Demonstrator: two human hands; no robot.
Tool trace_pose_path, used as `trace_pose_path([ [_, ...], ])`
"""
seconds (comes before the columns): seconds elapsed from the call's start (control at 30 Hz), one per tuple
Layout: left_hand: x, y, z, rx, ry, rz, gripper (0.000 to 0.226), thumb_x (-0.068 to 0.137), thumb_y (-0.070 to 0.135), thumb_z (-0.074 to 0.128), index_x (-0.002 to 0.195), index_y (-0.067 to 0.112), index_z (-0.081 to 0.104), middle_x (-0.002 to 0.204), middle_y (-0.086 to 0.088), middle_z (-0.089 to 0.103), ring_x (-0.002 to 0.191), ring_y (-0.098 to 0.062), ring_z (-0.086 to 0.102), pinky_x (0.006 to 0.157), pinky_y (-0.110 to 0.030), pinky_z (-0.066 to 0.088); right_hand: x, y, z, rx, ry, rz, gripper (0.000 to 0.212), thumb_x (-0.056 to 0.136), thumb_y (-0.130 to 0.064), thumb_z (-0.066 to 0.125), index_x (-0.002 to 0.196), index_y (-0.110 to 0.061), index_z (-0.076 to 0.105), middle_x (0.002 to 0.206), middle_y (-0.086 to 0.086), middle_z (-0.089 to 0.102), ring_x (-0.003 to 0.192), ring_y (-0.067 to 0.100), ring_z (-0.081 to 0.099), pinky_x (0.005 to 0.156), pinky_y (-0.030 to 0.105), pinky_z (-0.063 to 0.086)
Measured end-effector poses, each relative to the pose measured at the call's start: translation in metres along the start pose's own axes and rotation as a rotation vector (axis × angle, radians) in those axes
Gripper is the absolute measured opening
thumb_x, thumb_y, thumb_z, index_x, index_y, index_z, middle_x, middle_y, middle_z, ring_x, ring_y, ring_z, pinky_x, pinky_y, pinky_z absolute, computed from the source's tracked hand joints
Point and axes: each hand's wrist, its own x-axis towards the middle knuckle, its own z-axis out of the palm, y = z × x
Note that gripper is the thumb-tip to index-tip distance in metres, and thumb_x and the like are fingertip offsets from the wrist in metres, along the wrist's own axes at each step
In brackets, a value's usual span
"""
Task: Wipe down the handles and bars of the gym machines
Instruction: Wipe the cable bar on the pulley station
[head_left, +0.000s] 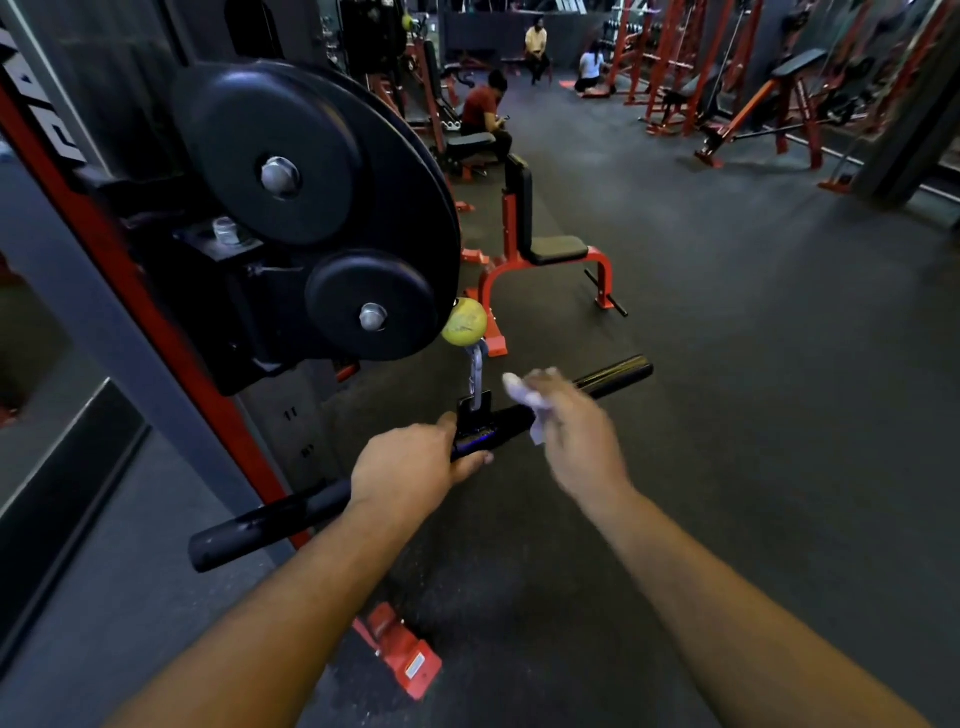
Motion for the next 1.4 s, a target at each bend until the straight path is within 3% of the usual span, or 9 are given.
trace_pose_path([
  [0.13, 0.0, 0.004, 0.002, -0.04, -0.032, -0.016, 0.072, 0.091, 0.084, 0.032, 0.137, 0.029, 0.046, 0.086, 0.006, 0.061, 0.075, -0.016, 0.064, 0.064, -0.037, 0.059, 0.04, 0.069, -0.054, -0.233, 0.254, 0.13, 0.043, 0.094, 0.004, 0.056, 0.136, -0.007, 0.062, 0.144, 0.014, 0.057, 0.14, 0.032, 0.048, 0.117, 0.045, 0.036],
  [0.3, -0.003, 0.006, 0.004, -0.052, -0.016, -0.02, 0.073, 0.09, 0.084, 0.032, 0.138, 0.031, 0.046, 0.085, 0.006, 0.062, 0.075, -0.016, 0.065, 0.063, -0.036, 0.058, 0.028, 0.069, -0.023, -0.346, 0.079, 0.12, 0.042, 0.095, 0.003, 0.05, 0.135, -0.009, 0.06, 0.143, 0.012, 0.053, 0.141, 0.032, 0.044, 0.107, 0.043, 0.047],
  [0.43, -0.003, 0.0, 0.002, 0.019, 0.039, -0.005, 0.066, 0.092, 0.081, 0.035, 0.129, 0.029, 0.049, 0.086, 0.004, 0.065, 0.074, -0.018, 0.067, 0.058, -0.032, 0.054, -0.011, 0.03, 0.032, -0.034, 0.077, 0.088, 0.055, 0.09, 0.011, 0.051, 0.142, -0.006, 0.058, 0.153, 0.007, 0.048, 0.148, 0.019, 0.036, 0.123, 0.03, 0.026],
  [0.6, -0.003, -0.003, 0.004, 0.026, 0.044, -0.014, 0.063, 0.093, 0.079, 0.038, 0.131, 0.03, 0.049, 0.09, 0.002, 0.068, 0.079, -0.021, 0.07, 0.057, -0.032, 0.05, -0.047, -0.003, 0.037, 0.493, -0.015, 0.025, 0.041, 0.099, 0.002, 0.052, 0.133, -0.014, 0.067, 0.143, -0.002, 0.061, 0.13, 0.011, 0.057, 0.103, 0.031, 0.05],
  [0.67, -0.002, 0.0, 0.005, 0.009, 0.036, -0.017, 0.065, 0.091, 0.082, 0.036, 0.129, 0.031, 0.049, 0.089, 0.002, 0.067, 0.079, -0.021, 0.069, 0.059, -0.033, 0.053, -0.043, 0.011, 0.02, 0.744, 0.224, 0.2, 0.037, 0.1, -0.002, 0.049, 0.118, -0.02, 0.075, 0.131, 0.01, 0.069, 0.1, 0.02, 0.064, 0.08, 0.032, 0.051],
  [0.77, -0.001, 0.003, 0.005, -0.03, 0.033, -0.021, 0.066, 0.09, 0.084, 0.035, 0.131, 0.032, 0.048, 0.089, 0.003, 0.067, 0.08, -0.021, 0.069, 0.062, -0.034, 0.056, -0.022, 0.063, -0.006, 0.872, 0.652, 0.603, 0.035, 0.104, -0.011, 0.048, 0.098, -0.028, 0.078, 0.111, 0.011, 0.075, 0.093, 0.023, 0.067, 0.084, 0.038, 0.052],
  [0.93, -0.005, 0.008, 0.004, -0.065, -0.005, -0.015, 0.067, 0.09, 0.084, 0.035, 0.135, 0.035, 0.047, 0.088, 0.005, 0.067, 0.078, -0.019, 0.069, 0.067, -0.036, 0.059, 0.018, 0.112, -0.003, 1.293, 0.798, 0.832, 0.033, 0.104, -0.005, 0.047, 0.078, -0.022, 0.058, 0.082, 0.002, 0.061, 0.063, 0.015, 0.058, 0.057, 0.029, 0.047],
  [1.1, -0.008, 0.007, 0.001, -0.076, -0.012, -0.023, 0.066, 0.092, 0.082, 0.037, 0.135, 0.033, 0.049, 0.083, 0.007, 0.061, 0.078, -0.018, 0.067, 0.066, -0.035, 0.058, 0.039, 0.083, 0.018, 1.394, 0.792, 0.857, 0.027, 0.108, -0.008, 0.041, 0.09, -0.021, 0.055, 0.062, -0.005, 0.044, 0.047, 0.004, 0.038, 0.046, 0.016, 0.033],
  [1.4, -0.004, 0.008, 0.009, -0.045, 0.02, -0.043, 0.067, 0.091, 0.081, 0.038, 0.133, 0.029, 0.05, 0.092, 0.0, 0.07, 0.081, -0.025, 0.071, 0.063, -0.036, 0.057, -0.04, -0.005, 0.07, 1.484, 0.288, 0.896, 0.019, 0.103, -0.002, 0.048, 0.102, -0.006, 0.067, 0.085, 0.008, 0.072, 0.076, 0.015, 0.069, 0.073, 0.027, 0.059],
])
